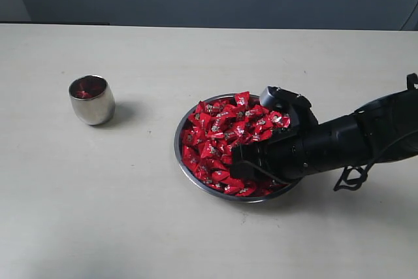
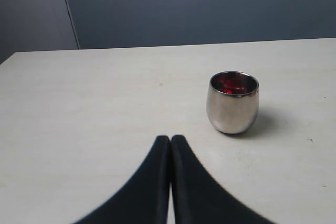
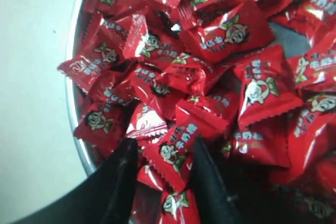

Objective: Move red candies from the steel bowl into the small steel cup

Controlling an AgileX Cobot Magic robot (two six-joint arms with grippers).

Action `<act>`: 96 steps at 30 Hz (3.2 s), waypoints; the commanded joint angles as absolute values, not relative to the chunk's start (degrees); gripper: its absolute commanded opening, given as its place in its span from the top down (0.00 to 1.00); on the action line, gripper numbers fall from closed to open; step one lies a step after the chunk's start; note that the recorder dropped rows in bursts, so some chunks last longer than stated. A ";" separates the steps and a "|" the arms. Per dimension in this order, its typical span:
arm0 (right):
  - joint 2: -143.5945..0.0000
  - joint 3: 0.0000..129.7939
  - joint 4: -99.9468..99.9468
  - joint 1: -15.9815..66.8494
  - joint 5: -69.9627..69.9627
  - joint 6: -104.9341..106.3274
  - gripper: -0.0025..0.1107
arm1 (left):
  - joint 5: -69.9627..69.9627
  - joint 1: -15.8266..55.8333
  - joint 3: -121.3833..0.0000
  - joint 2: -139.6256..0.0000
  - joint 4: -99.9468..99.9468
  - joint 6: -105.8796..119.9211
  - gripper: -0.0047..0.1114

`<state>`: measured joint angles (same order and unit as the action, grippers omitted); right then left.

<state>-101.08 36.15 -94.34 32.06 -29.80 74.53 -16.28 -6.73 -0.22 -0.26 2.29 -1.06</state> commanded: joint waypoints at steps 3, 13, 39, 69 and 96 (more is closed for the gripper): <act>-103.18 36.29 -94.16 32.08 -29.57 74.42 0.67 | -16.31 -6.77 0.00 0.00 2.18 -1.13 0.96; -103.56 37.03 -93.67 32.08 -28.65 74.34 0.65 | -16.31 -6.77 0.00 0.00 2.18 -1.13 0.96; -109.12 39.18 -83.41 32.08 -27.52 62.03 0.58 | -16.31 -6.77 0.00 0.00 2.18 -1.13 0.96; -101.48 44.92 -66.67 32.08 -27.91 45.13 0.58 | -16.31 -6.77 0.00 0.00 2.18 -1.13 0.96; -104.51 47.13 -69.48 32.08 -31.00 45.13 0.58 | -16.31 -6.77 0.00 0.00 2.18 -1.13 0.96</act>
